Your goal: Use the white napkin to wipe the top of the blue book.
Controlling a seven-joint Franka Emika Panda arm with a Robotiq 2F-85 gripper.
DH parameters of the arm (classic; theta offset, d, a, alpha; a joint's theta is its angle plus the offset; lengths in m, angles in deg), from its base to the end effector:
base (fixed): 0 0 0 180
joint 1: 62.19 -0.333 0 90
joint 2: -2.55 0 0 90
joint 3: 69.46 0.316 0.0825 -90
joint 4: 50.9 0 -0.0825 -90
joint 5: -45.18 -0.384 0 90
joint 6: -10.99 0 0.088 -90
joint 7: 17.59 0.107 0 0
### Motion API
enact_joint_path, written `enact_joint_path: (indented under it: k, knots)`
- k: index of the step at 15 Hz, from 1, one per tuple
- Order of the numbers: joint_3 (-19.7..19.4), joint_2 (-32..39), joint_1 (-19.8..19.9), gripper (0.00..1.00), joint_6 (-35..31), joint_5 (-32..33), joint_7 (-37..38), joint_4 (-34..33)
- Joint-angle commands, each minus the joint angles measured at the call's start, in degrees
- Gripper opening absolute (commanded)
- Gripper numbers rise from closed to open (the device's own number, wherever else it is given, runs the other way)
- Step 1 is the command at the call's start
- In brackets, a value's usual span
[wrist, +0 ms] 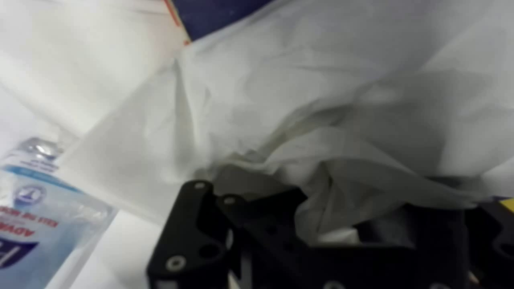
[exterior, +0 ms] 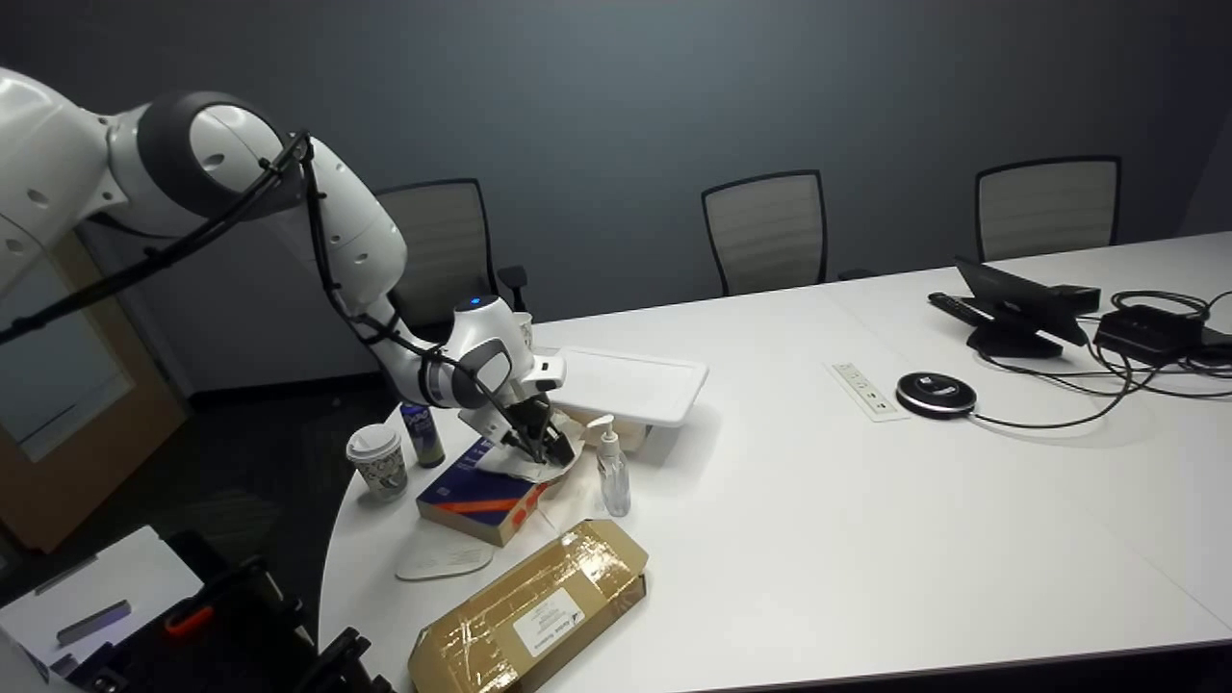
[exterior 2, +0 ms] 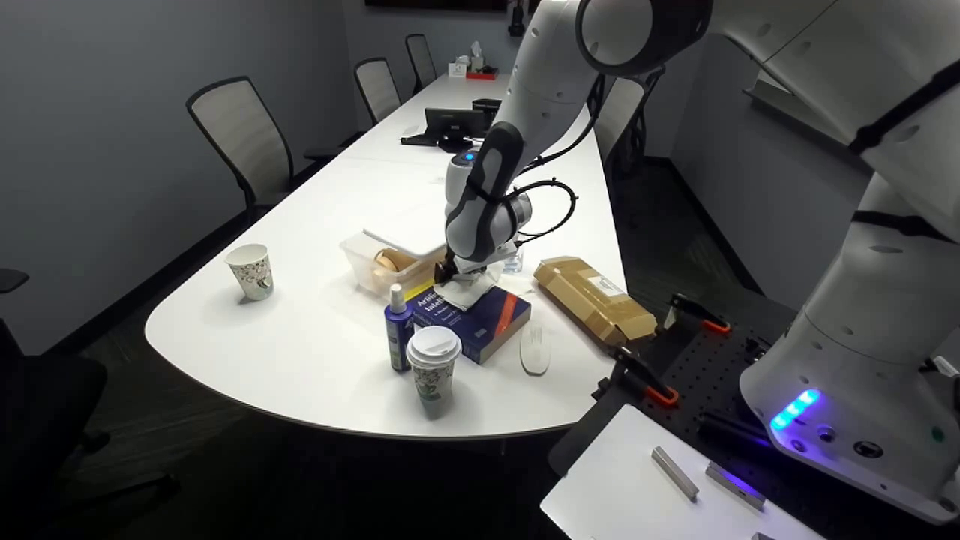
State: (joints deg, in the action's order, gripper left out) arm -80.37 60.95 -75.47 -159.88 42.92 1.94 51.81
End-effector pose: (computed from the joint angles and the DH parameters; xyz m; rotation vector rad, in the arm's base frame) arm 0.6242 0.0264 0.0109 2.9990 -0.3519 0.3210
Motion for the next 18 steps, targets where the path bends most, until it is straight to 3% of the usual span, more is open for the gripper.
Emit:
enact_joint_path:
  k: [1, 8, 12, 18]
  knots:
    - [0.15, -2.38, -0.67, 0.0, -1.63, -2.14, 0.31, 7.04]
    - [0.34, -9.07, -0.89, 0.0, -1.72, -5.32, 0.84, 17.89]
    - [3.59, -15.63, 2.42, 0.0, -1.2, -6.96, -0.6, 25.91]
    - [11.44, -24.46, 11.37, 0.0, -1.37, -8.47, -3.64, 35.79]
